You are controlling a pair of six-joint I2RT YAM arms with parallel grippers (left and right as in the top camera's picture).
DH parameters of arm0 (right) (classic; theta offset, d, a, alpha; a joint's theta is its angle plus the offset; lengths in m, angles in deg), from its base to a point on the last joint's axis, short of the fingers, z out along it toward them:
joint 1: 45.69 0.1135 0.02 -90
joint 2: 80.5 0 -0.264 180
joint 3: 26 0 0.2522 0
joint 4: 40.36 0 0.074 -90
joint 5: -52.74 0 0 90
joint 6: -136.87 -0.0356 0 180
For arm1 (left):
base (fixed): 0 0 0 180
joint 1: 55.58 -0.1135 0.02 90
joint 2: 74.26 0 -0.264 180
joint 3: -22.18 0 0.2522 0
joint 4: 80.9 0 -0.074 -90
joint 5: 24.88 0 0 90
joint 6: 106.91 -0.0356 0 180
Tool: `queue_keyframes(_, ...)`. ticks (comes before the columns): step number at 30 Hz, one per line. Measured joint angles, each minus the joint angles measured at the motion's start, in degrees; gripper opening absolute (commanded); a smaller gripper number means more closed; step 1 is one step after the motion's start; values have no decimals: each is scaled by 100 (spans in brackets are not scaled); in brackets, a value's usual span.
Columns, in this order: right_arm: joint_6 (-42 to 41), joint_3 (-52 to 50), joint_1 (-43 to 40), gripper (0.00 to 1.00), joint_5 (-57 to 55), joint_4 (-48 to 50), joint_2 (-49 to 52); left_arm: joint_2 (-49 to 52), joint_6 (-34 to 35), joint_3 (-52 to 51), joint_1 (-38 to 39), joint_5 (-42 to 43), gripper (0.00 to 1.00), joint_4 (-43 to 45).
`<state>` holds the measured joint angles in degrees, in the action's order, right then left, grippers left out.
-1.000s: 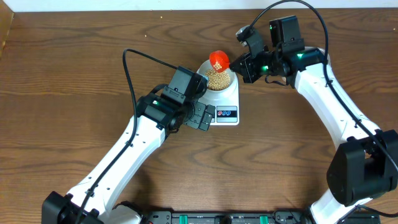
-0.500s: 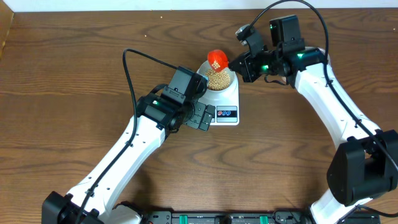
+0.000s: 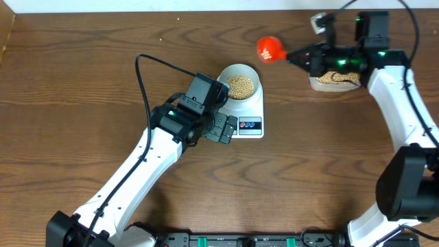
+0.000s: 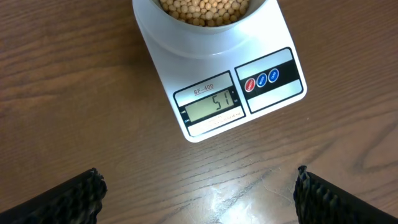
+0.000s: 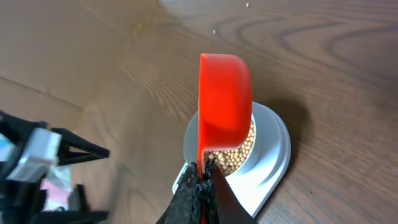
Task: Scoop item into bowl and weigh 50g on scale
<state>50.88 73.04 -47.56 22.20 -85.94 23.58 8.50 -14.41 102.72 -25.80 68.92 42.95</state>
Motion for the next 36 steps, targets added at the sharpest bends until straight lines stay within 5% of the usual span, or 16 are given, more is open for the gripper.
queue_keyframes(9,-160,0,-833,1,793,81,0,0,0,0,0,0,99,0)
queue_keyframes(20,-199,0,-831,1,922,-391,0,0,0,0,0,0,99,0)
queue_keyframes(28,-1445,-17,-831,1,953,1139,0,0,0,0,0,2,99,0)
queue_keyframes(36,-2098,-17,-1250,2,643,855,0,0,0,0,0,0,99,0)
